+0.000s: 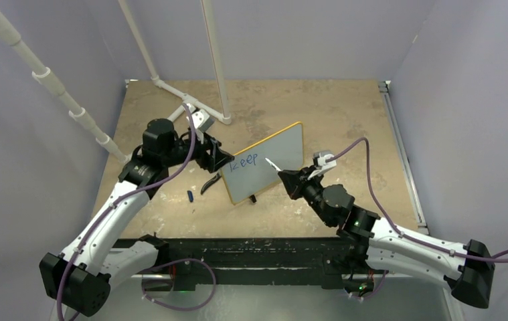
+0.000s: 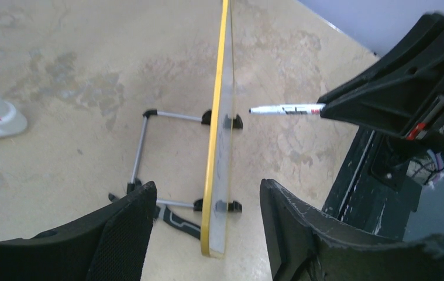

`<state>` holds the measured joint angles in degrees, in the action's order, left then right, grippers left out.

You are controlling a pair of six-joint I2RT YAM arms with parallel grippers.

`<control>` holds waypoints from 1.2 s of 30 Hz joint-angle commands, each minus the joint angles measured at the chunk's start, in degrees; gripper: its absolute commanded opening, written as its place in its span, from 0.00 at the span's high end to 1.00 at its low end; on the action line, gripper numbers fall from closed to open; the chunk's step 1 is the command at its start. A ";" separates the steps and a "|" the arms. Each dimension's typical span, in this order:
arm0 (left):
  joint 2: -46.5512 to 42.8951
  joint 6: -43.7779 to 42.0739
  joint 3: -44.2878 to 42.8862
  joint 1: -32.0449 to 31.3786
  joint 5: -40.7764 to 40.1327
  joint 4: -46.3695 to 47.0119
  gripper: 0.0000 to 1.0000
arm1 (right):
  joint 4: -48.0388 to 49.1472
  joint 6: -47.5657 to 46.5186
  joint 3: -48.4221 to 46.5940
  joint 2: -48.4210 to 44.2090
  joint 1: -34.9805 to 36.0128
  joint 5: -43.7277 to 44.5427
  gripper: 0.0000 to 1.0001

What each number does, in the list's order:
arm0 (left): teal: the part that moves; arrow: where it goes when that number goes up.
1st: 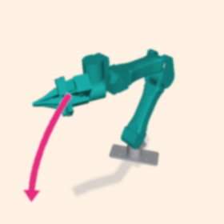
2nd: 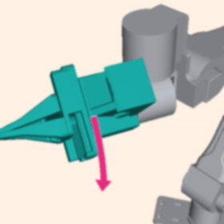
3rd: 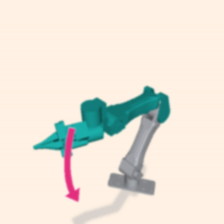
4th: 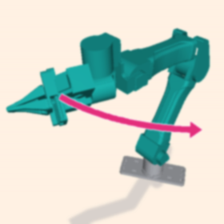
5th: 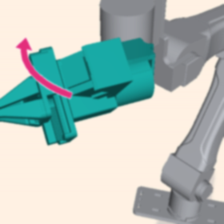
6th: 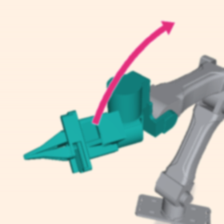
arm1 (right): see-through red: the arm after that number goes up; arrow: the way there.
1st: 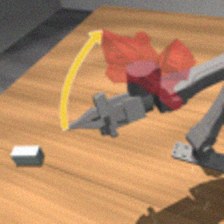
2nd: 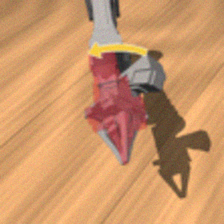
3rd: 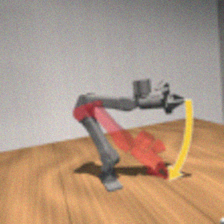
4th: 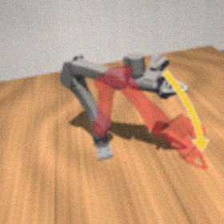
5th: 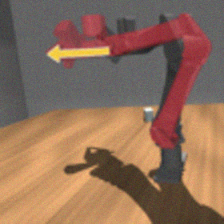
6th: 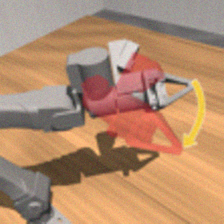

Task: Write a sentence on the whiteboard

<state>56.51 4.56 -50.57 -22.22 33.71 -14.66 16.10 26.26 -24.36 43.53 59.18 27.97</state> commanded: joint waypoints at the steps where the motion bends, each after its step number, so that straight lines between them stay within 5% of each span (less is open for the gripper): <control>1: 3.38 2.84 -7.52 -0.37 0.12 2.01 0.36 | -3.54 -1.70 -1.68 -3.61 -0.20 3.43 1.00; 9: 15.72 1.86 -15.73 -9.19 -7.36 1.01 0.36 | -6.59 -3.49 -0.96 -8.65 -0.20 5.59 1.00; 20: 26.51 2.03 -21.70 -12.44 -10.08 1.53 0.36 | -7.48 -3.76 -0.35 -11.71 -0.20 5.25 1.00; 33: 28.42 -0.16 -20.98 -13.46 -5.81 -0.55 0.94 | -9.12 -3.25 -0.60 -12.90 -0.20 5.23 1.00; 36: 27.81 -1.19 -20.56 -13.41 -4.85 -2.02 1.00 | -9.44 -3.27 -0.76 -13.44 -0.20 4.62 1.00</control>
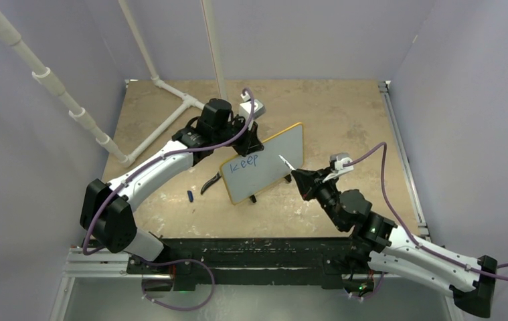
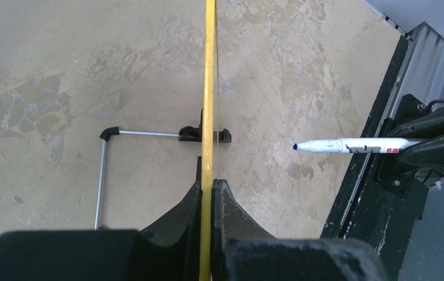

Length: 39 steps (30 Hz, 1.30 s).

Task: Write a sentence on the whiteboard

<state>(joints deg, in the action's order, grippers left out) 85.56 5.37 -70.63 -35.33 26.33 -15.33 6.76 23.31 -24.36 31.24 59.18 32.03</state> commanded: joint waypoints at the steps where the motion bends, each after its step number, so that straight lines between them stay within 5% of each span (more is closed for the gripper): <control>1: -1.53 -2.46 -0.39 -0.33 3.10 -1.89 1.00 | -0.21 -0.59 -0.92 -1.25 -0.20 0.16 1.00; 12: 0.07 -11.01 -3.97 -0.28 10.96 -13.92 1.00 | 3.20 -5.73 -0.52 -3.67 -0.20 -12.70 1.00; 22: -1.50 -9.54 -3.02 -0.25 5.02 -11.11 0.99 | 4.48 -6.26 0.19 -3.07 -0.20 -17.71 1.00; 39: -5.26 -6.70 -4.13 -0.18 1.36 -5.83 0.44 | 1.91 -5.72 0.10 -6.22 -0.20 -16.93 1.00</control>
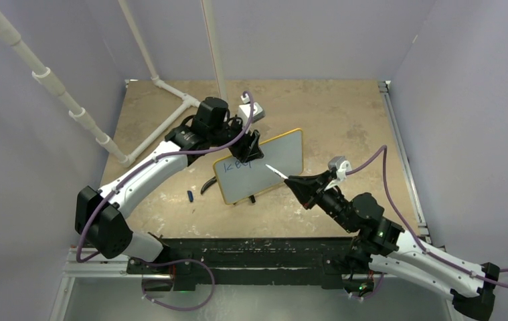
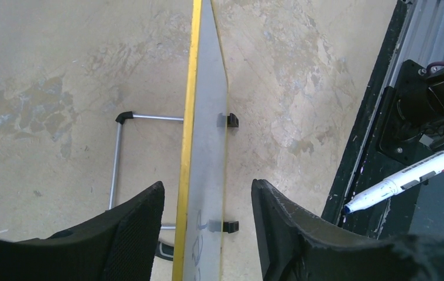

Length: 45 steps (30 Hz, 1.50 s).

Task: Write a sentence on the whiteboard

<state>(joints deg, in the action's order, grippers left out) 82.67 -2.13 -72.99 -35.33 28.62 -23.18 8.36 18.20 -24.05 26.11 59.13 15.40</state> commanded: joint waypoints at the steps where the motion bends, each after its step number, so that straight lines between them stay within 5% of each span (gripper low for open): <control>1: -2.54 0.93 -1.92 -0.18 -1.22 1.93 0.41 | 0.04 -0.62 -0.32 -1.35 -0.16 -0.24 1.00; 16: -5.59 1.69 1.83 1.24 -1.51 2.94 0.36 | -5.13 0.07 -0.72 -4.65 -0.16 3.05 1.00; 29: -4.12 1.56 4.83 1.93 3.19 5.05 0.57 | 0.34 0.45 0.66 -0.99 -0.16 4.39 1.00; 45: -2.49 0.53 5.45 1.85 2.13 5.49 0.66 | 7.88 1.36 -1.66 14.23 -0.16 10.30 1.00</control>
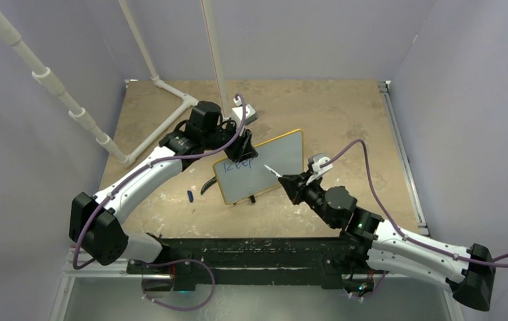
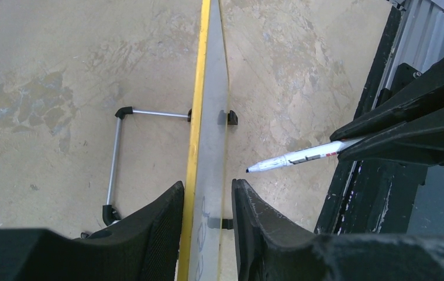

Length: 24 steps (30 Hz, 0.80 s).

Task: Write a sentence on the whiteboard

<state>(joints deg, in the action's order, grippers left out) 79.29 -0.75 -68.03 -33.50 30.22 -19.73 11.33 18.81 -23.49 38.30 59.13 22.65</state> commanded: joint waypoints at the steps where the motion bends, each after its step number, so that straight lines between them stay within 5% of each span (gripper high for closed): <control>1: 1.02 -0.83 0.59 0.01 0.62 2.04 0.67 | 5.39 0.79 -2.38 2.64 -0.16 3.20 1.00; 15: 1.05 -2.39 1.47 0.01 1.42 2.60 0.99 | 9.27 0.23 -2.33 5.18 -0.16 4.38 1.00; 24: 1.13 -3.02 1.85 -0.04 1.79 2.76 1.00 | 10.44 -0.25 -2.61 7.06 -0.16 4.85 1.00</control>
<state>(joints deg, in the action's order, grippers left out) 80.47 -2.50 -66.94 -33.50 30.65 -18.02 18.83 19.20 -23.55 44.80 59.13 26.06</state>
